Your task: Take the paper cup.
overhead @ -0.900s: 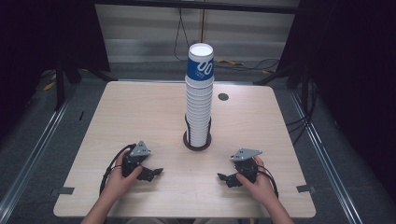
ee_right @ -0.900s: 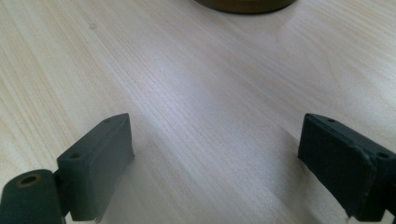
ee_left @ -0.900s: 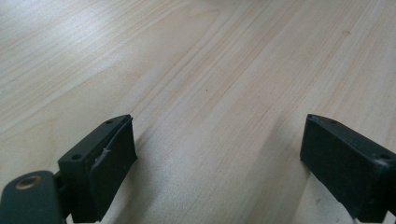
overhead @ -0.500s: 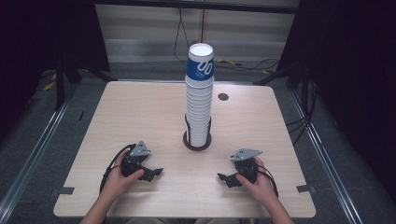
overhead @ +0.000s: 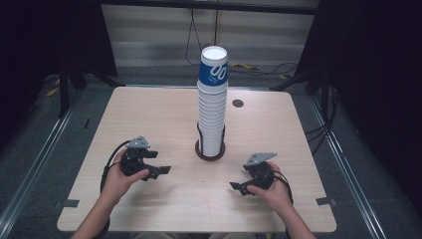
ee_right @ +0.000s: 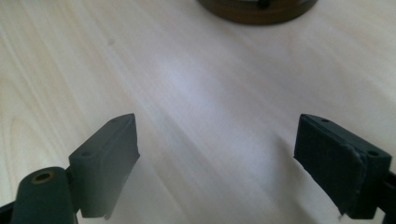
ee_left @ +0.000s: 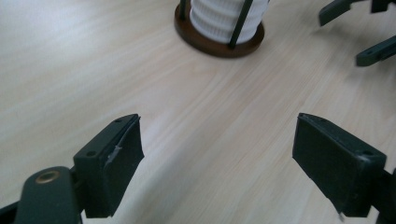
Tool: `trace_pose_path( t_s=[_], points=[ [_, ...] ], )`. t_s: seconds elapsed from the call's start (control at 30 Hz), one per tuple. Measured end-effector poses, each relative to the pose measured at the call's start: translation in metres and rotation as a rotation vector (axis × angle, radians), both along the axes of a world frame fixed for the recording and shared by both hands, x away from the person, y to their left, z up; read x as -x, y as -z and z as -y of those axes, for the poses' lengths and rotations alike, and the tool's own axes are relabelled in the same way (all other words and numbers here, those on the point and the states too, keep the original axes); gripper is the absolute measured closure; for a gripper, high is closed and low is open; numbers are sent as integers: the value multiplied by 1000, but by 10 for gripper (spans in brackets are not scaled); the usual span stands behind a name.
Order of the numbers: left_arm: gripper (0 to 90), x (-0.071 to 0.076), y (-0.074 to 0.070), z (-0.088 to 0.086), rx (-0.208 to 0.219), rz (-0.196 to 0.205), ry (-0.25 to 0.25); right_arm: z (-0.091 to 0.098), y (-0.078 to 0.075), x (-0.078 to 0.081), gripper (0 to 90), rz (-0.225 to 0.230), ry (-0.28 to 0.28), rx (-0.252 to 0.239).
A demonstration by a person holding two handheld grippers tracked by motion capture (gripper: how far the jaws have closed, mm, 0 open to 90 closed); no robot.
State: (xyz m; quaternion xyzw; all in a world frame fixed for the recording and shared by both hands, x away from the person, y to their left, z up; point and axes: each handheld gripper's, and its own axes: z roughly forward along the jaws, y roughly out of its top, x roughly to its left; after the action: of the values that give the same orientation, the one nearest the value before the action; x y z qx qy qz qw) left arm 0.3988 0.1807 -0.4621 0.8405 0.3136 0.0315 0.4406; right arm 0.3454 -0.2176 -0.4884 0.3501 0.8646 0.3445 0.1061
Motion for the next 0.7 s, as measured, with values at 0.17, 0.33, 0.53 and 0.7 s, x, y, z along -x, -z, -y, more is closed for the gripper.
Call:
trace_pose_path(
  t_s=[0.17, 0.33, 0.53, 0.7],
  points=[
    [159, -10, -33, 11, 7, 19, 18, -7, -13, -12, 129, 16, 16, -45],
    [158, -16, -63, 21, 37, 11, 28, -17, -39, -22, 129, 48, -5, -62],
    [159, -24, -96, 32, 41, 40, 42, -24, -64, -31, 130, 62, -25, -71],
    [159, -31, -120, 40, 20, 65, 52, -27, -84, -39, 130, 82, -11, -84]
  ],
)
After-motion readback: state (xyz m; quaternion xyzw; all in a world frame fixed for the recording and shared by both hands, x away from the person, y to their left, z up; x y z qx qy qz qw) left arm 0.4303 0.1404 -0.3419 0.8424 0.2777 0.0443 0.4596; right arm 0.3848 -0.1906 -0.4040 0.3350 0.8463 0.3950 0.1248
